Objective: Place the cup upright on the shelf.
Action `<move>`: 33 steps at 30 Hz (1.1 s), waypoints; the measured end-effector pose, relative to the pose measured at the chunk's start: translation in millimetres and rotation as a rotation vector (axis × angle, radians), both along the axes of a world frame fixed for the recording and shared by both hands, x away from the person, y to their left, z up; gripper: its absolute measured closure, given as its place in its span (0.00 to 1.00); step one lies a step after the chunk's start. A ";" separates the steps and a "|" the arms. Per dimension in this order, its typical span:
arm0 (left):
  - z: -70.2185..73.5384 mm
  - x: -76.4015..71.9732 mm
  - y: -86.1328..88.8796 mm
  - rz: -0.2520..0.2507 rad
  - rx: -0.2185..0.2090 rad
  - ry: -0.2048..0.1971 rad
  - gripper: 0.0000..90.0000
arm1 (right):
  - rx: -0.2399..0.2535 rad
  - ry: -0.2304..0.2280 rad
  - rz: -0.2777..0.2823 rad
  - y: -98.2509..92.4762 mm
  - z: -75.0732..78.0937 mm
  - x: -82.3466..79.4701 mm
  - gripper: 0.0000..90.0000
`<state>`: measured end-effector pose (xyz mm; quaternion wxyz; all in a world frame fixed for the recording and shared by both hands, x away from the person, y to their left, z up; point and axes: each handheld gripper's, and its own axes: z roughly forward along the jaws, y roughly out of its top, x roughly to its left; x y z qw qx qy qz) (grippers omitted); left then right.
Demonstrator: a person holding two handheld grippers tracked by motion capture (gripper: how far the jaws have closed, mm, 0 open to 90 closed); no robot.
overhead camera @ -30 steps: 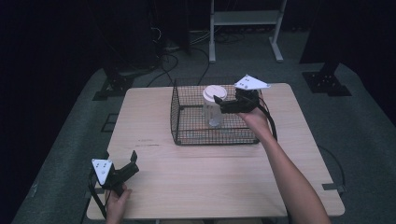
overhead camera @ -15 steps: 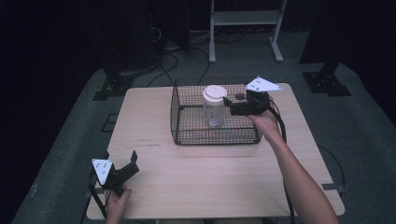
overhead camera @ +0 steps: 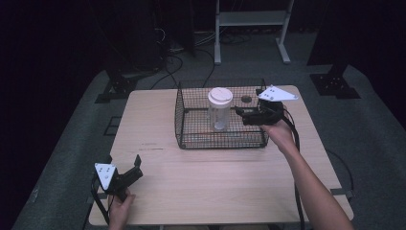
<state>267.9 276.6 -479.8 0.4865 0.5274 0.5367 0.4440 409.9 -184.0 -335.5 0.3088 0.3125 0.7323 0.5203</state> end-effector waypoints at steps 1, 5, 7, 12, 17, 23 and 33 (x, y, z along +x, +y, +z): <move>0.0 0.0 -0.1 0.000 -0.001 0.000 0.00 | 0.003 0.002 0.003 -1.0 -0.2 -1.3 0.02; 0.0 0.0 -0.3 0.001 0.000 0.000 0.00 | -0.001 -0.003 0.001 -4.8 -1.6 -5.8 0.02; 0.0 0.0 -0.4 0.000 0.000 -0.001 0.00 | -0.001 -0.003 0.001 -5.9 -2.2 -6.8 0.02; 0.1 0.0 0.2 0.001 0.001 0.002 0.00 | 0.001 -0.002 -0.001 -11.6 -5.2 -12.9 0.02; 0.1 0.0 -0.1 0.001 0.002 0.001 0.00 | 0.000 0.001 -0.002 -14.8 -9.5 -16.3 0.02; 0.0 -0.1 -0.6 0.000 0.003 0.000 0.00 | -0.010 0.011 -0.004 -19.1 -17.4 -20.3 0.02; 0.1 0.0 -0.4 -0.002 0.004 0.002 0.00 | -0.019 0.021 -0.005 -27.7 -28.8 -30.1 0.02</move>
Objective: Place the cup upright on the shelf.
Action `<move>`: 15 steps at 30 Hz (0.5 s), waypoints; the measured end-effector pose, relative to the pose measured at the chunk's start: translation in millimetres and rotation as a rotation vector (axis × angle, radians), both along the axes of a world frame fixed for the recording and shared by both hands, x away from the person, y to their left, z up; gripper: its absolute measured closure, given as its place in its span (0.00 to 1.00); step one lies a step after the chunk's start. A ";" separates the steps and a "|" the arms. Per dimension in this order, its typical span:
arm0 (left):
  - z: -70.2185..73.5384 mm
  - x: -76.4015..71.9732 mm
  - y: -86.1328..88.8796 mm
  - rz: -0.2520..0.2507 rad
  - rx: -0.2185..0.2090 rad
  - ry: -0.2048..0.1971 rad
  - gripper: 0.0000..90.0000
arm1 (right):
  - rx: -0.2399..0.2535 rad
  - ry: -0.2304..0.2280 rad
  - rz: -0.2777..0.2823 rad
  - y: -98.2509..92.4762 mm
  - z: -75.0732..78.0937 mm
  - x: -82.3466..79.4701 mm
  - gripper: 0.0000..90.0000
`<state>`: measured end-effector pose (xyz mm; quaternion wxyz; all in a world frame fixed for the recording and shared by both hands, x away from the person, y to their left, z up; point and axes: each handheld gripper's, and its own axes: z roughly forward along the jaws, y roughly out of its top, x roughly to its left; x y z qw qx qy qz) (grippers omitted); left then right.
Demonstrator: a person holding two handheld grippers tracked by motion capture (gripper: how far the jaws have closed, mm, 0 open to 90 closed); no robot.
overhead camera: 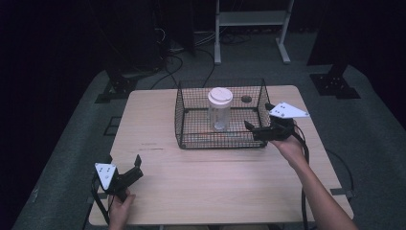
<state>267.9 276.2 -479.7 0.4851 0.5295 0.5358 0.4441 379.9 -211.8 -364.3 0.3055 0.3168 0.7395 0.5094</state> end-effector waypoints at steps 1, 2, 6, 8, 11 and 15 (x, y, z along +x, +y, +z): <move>0.0 0.0 0.1 0.002 -0.002 0.000 0.00 | 0.004 0.000 0.000 -0.9 -0.3 -0.8 0.02; 0.0 0.0 0.2 0.002 -0.003 0.000 0.00 | 0.008 0.001 0.001 -1.7 -0.4 -1.6 0.02; 0.0 0.0 0.0 0.000 -0.001 -0.001 0.00 | 0.006 0.003 0.003 -4.4 -0.8 -4.7 0.02; 0.0 0.0 0.1 0.002 -0.001 0.001 0.00 | 0.006 0.001 0.003 -6.1 -1.5 -6.3 0.02; 0.1 0.2 0.7 0.001 -0.004 0.003 0.00 | 0.009 0.009 0.001 -8.8 -4.3 -8.6 0.02; 0.0 0.1 0.5 0.000 -0.003 0.001 0.00 | 0.013 0.016 0.002 -11.1 -7.5 -12.3 0.02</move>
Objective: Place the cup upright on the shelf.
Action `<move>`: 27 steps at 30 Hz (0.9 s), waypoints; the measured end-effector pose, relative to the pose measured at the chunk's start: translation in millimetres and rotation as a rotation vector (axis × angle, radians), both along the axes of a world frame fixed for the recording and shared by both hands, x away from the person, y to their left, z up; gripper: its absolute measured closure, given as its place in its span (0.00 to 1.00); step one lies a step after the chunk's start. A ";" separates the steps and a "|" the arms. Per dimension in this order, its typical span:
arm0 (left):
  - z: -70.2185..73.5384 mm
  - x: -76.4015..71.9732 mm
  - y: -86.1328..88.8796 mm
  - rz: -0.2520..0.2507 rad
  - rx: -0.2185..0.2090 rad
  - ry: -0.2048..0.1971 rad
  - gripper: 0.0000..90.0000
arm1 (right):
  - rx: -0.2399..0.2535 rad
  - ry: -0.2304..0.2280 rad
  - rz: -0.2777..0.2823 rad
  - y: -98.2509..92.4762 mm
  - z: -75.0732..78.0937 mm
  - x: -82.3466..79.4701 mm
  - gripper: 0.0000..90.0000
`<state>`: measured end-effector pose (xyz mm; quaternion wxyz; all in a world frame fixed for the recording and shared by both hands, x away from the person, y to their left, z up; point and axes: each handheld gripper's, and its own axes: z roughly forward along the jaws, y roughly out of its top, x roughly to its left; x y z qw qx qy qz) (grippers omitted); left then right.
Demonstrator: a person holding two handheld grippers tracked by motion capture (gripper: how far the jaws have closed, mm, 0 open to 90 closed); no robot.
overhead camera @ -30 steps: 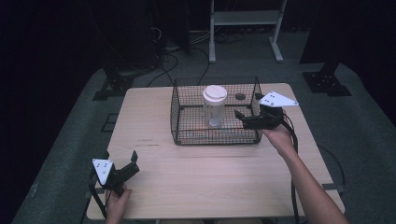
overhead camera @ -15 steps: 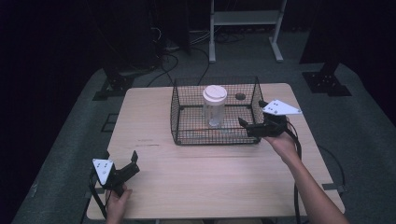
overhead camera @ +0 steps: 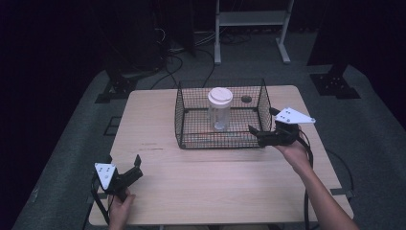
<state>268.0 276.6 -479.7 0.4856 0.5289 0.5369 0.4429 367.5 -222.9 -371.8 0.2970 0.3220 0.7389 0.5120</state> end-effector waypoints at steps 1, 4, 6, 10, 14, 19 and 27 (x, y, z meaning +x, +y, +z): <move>0.0 0.0 -0.1 0.001 0.000 0.000 0.00 | -0.004 0.001 0.004 -0.1 -1.0 -1.5 0.02; 0.0 0.1 -0.1 0.001 -0.002 0.000 0.00 | -0.015 0.002 0.007 -1.0 -4.3 -6.0 0.02; 0.0 0.1 -0.1 0.002 -0.002 0.000 0.00 | -0.019 0.005 0.008 -1.7 -5.0 -7.1 0.02; 0.1 0.1 0.0 0.001 0.002 0.004 0.00 | -0.020 -0.001 0.010 -5.6 -7.1 -13.5 0.02; 0.1 0.0 0.1 0.000 0.003 0.004 0.00 | -0.014 -0.002 0.001 -9.8 -9.4 -15.6 0.02; 0.1 0.1 0.2 0.000 0.002 0.005 0.00 | -0.016 0.005 -0.014 -17.5 -14.5 -19.5 0.02; 0.2 0.0 0.1 0.002 0.003 0.006 0.00 | -0.009 0.007 -0.029 -28.4 -19.8 -28.6 0.02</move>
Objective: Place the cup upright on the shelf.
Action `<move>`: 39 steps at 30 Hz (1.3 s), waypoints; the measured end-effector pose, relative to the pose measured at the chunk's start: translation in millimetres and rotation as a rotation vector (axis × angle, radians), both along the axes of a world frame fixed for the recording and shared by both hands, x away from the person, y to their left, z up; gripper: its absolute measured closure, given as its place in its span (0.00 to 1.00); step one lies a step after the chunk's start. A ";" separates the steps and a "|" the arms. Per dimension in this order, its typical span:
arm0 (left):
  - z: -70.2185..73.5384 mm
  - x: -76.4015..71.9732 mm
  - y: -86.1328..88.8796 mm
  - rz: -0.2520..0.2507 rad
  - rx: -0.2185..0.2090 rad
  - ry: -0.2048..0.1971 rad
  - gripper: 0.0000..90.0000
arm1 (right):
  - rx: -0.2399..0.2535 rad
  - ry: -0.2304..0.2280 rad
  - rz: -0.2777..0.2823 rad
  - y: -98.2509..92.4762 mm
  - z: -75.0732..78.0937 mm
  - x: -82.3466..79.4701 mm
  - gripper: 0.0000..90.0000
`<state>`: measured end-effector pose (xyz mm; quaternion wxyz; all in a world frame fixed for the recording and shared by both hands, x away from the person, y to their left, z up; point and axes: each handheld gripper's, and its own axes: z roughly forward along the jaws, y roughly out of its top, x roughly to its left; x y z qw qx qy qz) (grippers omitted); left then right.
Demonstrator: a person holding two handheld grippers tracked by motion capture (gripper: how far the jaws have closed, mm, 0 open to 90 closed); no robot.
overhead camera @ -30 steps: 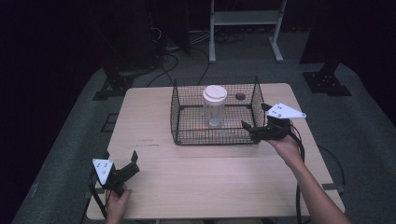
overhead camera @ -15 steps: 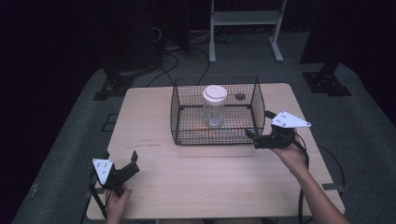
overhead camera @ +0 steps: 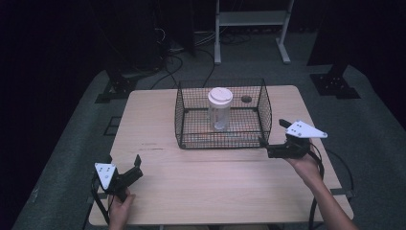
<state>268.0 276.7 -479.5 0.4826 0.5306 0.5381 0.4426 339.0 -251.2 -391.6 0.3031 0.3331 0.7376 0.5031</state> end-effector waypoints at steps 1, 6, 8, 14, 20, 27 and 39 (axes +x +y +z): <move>0.0 0.1 0.0 0.000 0.000 0.000 0.00 | 0.002 0.002 -0.002 -1.5 -0.3 -1.0 0.02; -0.1 0.1 -0.1 0.002 0.000 -0.001 0.00 | 0.007 0.001 -0.014 -8.1 -3.7 -5.8 0.02; -0.1 0.1 -0.1 0.001 0.000 -0.001 0.00 | 0.010 0.008 -0.015 -9.9 -5.7 -7.6 0.02; 0.0 0.2 0.2 0.003 -0.004 0.001 0.00 | 0.020 0.012 -0.020 -13.8 -11.6 -12.4 0.02; 0.0 0.2 0.2 0.005 -0.004 0.001 0.00 | 0.011 0.017 -0.023 -16.1 -17.7 -17.1 0.02; 0.0 0.2 0.1 0.005 -0.004 0.002 0.00 | 0.018 0.016 -0.031 -19.7 -21.9 -21.8 0.02; 0.0 0.2 0.1 0.006 -0.005 0.002 0.00 | 0.026 0.036 -0.048 -28.4 -35.7 -31.0 0.02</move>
